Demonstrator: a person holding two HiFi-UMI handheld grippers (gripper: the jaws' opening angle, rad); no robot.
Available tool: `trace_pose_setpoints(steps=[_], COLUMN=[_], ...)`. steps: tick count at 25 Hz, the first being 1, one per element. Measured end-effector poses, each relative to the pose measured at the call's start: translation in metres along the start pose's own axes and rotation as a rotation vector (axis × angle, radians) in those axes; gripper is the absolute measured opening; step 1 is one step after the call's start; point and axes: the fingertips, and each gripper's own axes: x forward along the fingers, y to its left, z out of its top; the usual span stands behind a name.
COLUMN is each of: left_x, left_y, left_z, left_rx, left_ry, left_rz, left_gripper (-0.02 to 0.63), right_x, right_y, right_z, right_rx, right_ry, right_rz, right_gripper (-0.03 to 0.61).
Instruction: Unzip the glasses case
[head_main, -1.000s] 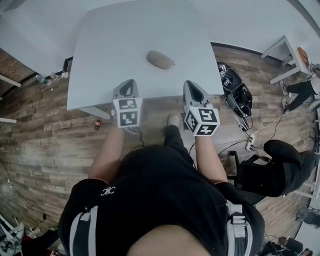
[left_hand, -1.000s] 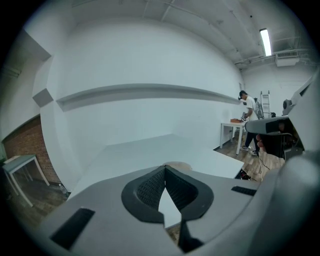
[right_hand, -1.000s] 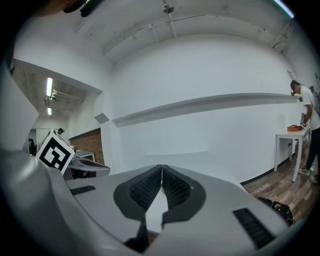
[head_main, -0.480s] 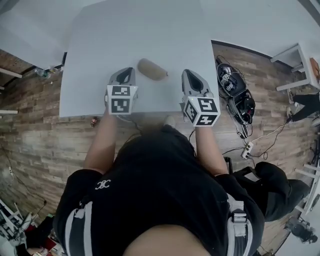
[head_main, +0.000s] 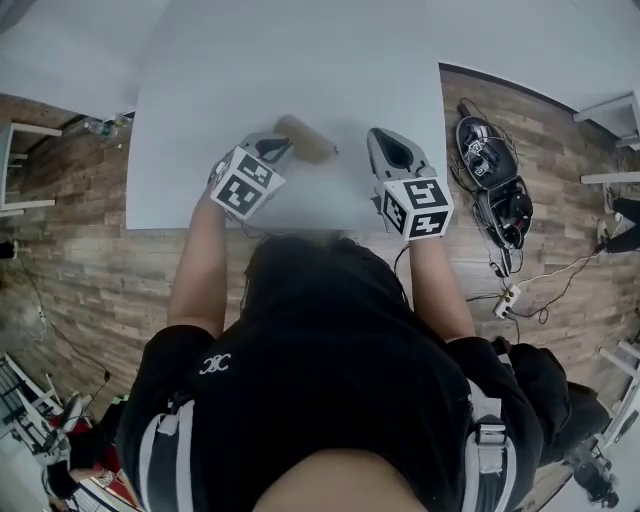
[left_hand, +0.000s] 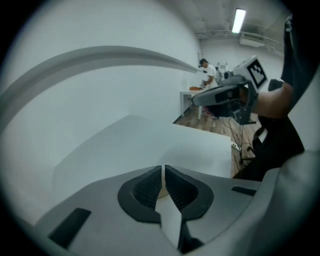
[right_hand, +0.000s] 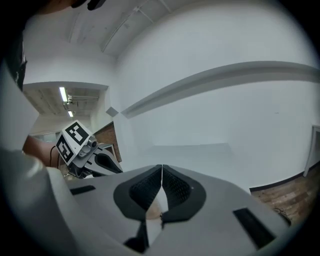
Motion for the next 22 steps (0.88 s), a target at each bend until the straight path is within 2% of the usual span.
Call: trace_pose_setpoints(steps=[5, 9, 11, 13, 15, 17, 19, 22], left_x=[0.029, 0.064, 0.082, 0.097, 0.108, 0.114, 0.119, 0.130], left_y=[0.008, 0.023, 0.031, 0.038, 0.039, 0.036, 0.032, 0.032], left_z=[-0.014, -0.035, -0.041, -0.045, -0.047, -0.050, -0.056, -0.060], left_rx=[0.263, 0.490, 0.605, 0.714, 0.762, 0.755, 0.778, 0.828], left_ry=[0.142, 0.295, 0.347, 0.377, 0.380, 0.389, 0.423, 0.461], left_rz=[-0.134, -0.198, -0.222, -0.242, -0.296, -0.394, -0.491, -0.586], left_gripper=[0.007, 0.050, 0.092, 0.099, 0.112, 0.139, 0.191, 0.216], right_x=[0.015, 0.016, 0.015, 0.014, 0.011, 0.007, 0.001, -0.005], right_y=[-0.003, -0.004, -0.005, -0.005, -0.004, -0.005, -0.007, -0.005], right_z=[-0.010, -0.016, -0.019, -0.024, -0.030, -0.034, -0.039, -0.045], right_rx=[0.030, 0.041, 0.047, 0.048, 0.055, 0.069, 0.093, 0.120], right_ry=[0.021, 0.036, 0.044, 0.061, 0.074, 0.083, 0.091, 0.105], right_rz=[-0.008, -0.058, -0.091, -0.137, -0.183, -0.230, -0.275, -0.336], right_gripper=[0.014, 0.014, 0.014, 0.014, 0.014, 0.014, 0.014, 0.014])
